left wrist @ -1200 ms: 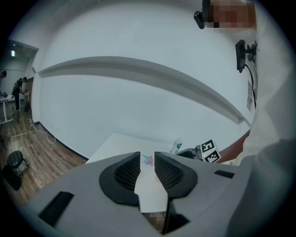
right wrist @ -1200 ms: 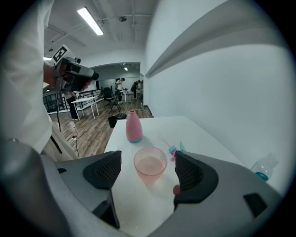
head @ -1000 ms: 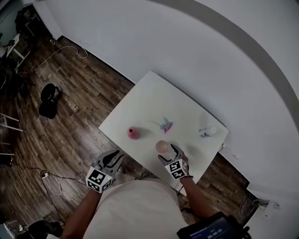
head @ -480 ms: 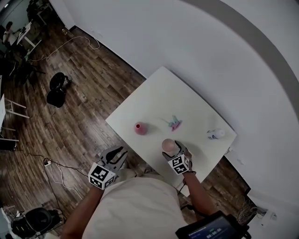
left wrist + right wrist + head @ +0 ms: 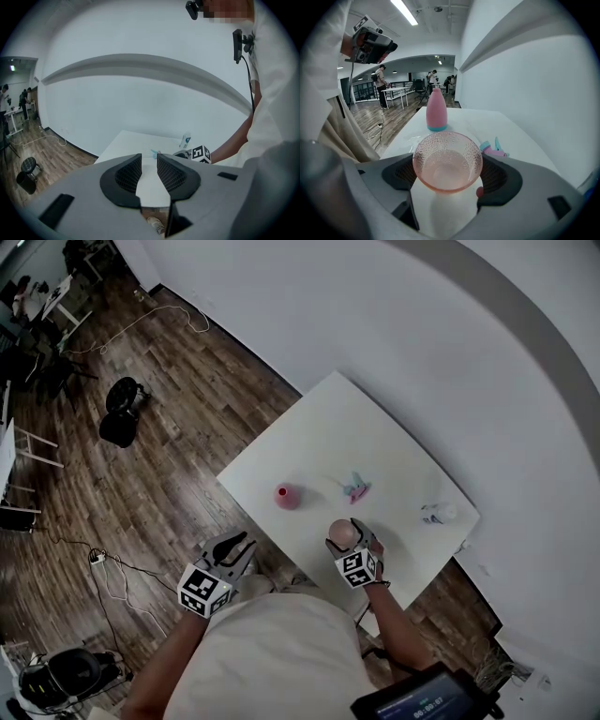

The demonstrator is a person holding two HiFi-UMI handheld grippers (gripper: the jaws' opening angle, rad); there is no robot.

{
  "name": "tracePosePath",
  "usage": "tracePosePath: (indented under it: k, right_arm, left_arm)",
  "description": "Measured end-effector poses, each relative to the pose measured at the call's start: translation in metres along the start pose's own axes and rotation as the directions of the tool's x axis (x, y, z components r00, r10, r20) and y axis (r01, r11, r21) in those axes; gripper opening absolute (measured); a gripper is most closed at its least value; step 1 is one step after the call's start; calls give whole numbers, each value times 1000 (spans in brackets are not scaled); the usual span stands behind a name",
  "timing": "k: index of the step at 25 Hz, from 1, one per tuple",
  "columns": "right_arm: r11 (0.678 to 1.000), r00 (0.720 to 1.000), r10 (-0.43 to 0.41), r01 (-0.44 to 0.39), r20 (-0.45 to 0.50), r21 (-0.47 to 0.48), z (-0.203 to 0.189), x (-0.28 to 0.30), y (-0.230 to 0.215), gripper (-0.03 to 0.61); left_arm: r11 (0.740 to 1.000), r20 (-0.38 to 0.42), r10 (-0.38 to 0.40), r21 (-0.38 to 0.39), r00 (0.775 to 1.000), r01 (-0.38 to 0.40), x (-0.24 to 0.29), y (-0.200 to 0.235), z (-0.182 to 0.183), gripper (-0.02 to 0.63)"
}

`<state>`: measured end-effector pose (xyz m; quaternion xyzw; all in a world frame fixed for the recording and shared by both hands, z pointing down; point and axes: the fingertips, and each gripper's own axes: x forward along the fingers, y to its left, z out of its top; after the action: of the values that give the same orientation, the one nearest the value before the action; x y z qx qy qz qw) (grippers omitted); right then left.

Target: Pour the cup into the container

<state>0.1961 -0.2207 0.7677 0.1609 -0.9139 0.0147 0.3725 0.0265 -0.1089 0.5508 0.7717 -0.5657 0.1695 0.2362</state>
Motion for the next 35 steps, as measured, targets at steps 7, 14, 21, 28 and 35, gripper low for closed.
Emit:
tracePosePath:
  k: [7,14,21,28,35]
  right_arm:
    - [1000,999,-24,24,25,2,3,4,0,391]
    - [999,1000,-29,29,6,20,-8,9,2,391]
    - [997,998,-52,50,24,66,-7,9,1,390]
    - [991,998,-60,63,-21,122,-5,4,-6,385]
    - [991,999,-35,40,-38,125,14,-8,-2,383]
  left_arm:
    - [1000,-2,7,-4,1000,-7,0,5,-2,92]
    - [1000,-3,8,-2,1000,-8,1,3,-4,92]
    - [1000,-8,14,-4,1000,-14,-2,6,-7,92]
    - [1000,-8,16,-3,1000,-16,-2,3,-5,92]
    - [1000,-8,15,-15,1000,-15,-2,6,-14,92]
